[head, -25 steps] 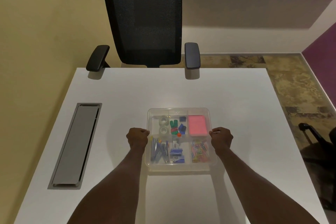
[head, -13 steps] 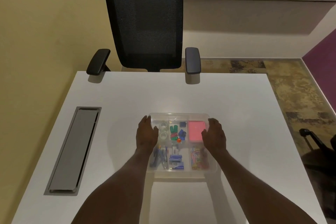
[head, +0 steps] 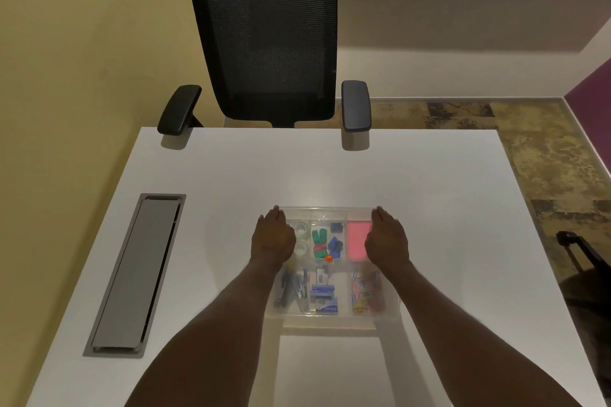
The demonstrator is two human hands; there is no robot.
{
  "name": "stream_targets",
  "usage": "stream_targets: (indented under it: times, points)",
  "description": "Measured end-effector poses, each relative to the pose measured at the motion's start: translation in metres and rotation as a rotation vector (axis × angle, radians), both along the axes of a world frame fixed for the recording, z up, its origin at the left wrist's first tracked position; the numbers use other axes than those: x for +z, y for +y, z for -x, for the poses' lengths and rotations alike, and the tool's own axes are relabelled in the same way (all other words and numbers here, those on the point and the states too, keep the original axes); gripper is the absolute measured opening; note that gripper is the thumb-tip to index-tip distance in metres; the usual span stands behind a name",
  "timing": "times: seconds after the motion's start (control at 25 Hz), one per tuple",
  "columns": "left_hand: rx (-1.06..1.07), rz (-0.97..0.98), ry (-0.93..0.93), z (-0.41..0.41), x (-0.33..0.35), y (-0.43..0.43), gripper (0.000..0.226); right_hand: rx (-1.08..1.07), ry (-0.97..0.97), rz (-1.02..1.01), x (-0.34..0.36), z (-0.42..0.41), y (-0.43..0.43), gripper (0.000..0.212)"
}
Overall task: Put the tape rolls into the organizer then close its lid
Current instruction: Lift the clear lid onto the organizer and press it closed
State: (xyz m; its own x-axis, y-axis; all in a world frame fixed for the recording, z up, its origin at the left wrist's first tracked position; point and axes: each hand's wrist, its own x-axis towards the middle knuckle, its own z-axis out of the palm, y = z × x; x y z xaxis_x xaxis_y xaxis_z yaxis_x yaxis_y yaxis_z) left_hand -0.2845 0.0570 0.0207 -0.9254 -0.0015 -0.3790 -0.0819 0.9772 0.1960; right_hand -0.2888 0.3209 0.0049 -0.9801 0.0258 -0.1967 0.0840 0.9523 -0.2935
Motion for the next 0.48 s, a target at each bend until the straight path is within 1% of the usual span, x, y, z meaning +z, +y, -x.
stream_targets:
  times: [0.08, 0.16, 0.24, 0.32, 0.36, 0.4, 0.48]
  points:
    - [-0.012, 0.002, -0.008, 0.006, -0.005, -0.007, 0.058, 0.021, -0.012, -0.059, -0.002, 0.002, 0.0, 0.063]
    - [0.017, -0.035, -0.051, 0.008, -0.007, -0.008, 0.068, 0.046, -0.038, -0.109, -0.005, 0.0, -0.003, 0.067]
    - [-0.016, 0.015, -0.098, 0.006, -0.008, 0.001, 0.089, 0.021, -0.047, -0.109, -0.008, -0.006, -0.006, 0.07]
    - [-0.049, 0.089, -0.148, 0.001, -0.01, 0.012, 0.108, 0.01, -0.054, -0.059, -0.011, -0.012, -0.007, 0.071]
    - [-0.05, 0.109, -0.156, -0.002, -0.012, 0.016, 0.111, 0.022, -0.059, -0.042, -0.014, -0.015, -0.005, 0.072]
    - [-0.045, 0.101, -0.147, -0.004, -0.012, 0.02, 0.109, 0.033, -0.062, -0.03, -0.017, -0.017, -0.002, 0.071]
    - [-0.086, 0.018, -0.109, -0.011, -0.01, 0.03, 0.096, 0.052, -0.055, -0.04, -0.021, -0.02, 0.004, 0.068]
